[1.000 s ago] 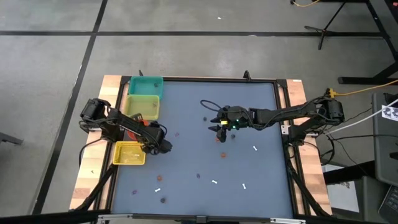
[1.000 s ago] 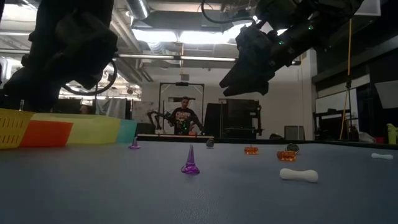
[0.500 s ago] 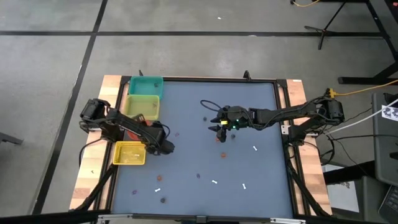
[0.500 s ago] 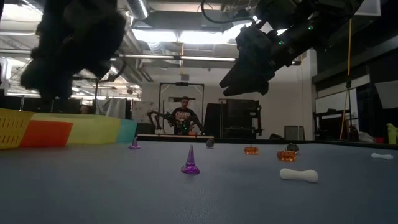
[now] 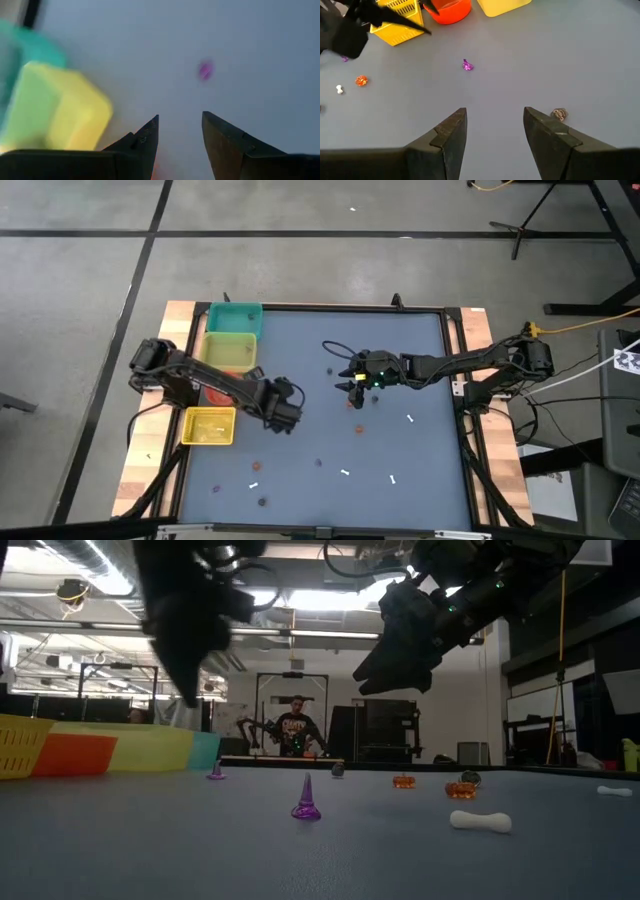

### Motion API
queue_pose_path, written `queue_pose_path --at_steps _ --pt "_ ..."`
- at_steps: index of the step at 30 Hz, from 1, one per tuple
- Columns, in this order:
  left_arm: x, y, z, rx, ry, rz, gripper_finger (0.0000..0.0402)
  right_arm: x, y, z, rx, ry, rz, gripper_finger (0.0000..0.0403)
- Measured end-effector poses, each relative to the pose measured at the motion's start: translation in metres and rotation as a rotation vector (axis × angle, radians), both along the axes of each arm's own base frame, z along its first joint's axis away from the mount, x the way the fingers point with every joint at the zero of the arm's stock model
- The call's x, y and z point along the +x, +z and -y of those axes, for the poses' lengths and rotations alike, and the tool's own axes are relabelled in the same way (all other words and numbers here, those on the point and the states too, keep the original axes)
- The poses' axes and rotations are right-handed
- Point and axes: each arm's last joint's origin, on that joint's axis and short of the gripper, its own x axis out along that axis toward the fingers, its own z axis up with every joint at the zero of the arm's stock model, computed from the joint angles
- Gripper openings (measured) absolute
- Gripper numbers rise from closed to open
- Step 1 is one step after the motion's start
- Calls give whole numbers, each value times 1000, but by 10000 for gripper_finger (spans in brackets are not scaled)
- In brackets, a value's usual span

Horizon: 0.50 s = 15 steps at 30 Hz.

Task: Sort Halloween decoration
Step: Put the top left purple witch hat toy into the yellow bin

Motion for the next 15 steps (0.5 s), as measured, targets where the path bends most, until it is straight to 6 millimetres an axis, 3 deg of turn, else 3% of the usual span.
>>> queue_pose_path --at_steps 7,15 --pt "20 -1 -19 -144 -47 103 133 0 0 0 0 0 -2 193" --pt "21 -22 -52 -295 23 139 133 -2 -3 0 2 0 -36 193"
